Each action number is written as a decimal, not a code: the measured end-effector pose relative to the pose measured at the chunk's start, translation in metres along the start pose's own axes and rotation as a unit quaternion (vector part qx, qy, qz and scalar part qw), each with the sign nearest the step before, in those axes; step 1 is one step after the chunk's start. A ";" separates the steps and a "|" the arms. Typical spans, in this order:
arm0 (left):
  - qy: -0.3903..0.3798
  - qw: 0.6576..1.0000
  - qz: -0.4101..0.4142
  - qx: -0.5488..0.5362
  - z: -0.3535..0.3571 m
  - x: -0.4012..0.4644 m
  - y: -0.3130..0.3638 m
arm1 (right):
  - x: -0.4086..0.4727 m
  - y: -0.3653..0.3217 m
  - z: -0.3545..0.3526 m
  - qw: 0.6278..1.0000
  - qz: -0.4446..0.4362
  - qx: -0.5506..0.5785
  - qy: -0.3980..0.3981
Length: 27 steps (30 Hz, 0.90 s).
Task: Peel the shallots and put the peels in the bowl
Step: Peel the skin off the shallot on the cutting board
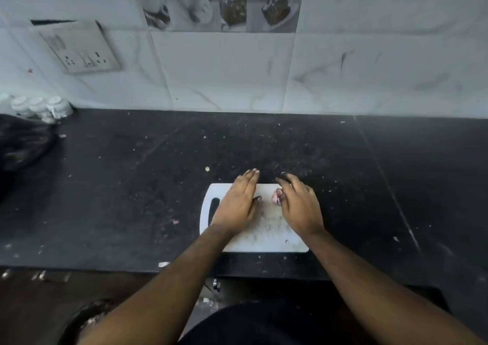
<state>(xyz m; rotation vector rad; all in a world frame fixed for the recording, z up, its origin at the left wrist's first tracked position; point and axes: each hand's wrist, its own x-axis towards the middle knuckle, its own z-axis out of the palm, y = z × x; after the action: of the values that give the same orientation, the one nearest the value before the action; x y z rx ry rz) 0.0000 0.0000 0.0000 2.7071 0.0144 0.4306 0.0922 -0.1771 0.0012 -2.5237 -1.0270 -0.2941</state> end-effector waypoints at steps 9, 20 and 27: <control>-0.080 0.978 -0.122 -0.147 0.032 -0.018 0.009 | -0.019 0.022 0.035 0.970 0.045 0.227 -0.074; -0.011 0.962 -0.194 -0.191 0.058 -0.014 0.032 | -0.024 0.031 0.041 0.937 0.102 0.332 -0.039; 0.001 0.967 -0.178 -0.180 0.059 -0.018 0.035 | -0.023 0.035 0.037 0.925 0.078 0.370 -0.036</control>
<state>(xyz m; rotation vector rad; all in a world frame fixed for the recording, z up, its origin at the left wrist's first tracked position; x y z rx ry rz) -0.0014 -0.0564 -0.0428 2.2814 0.3807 0.2933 0.1026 -0.1982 -0.0495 -1.9080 -0.7578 0.2096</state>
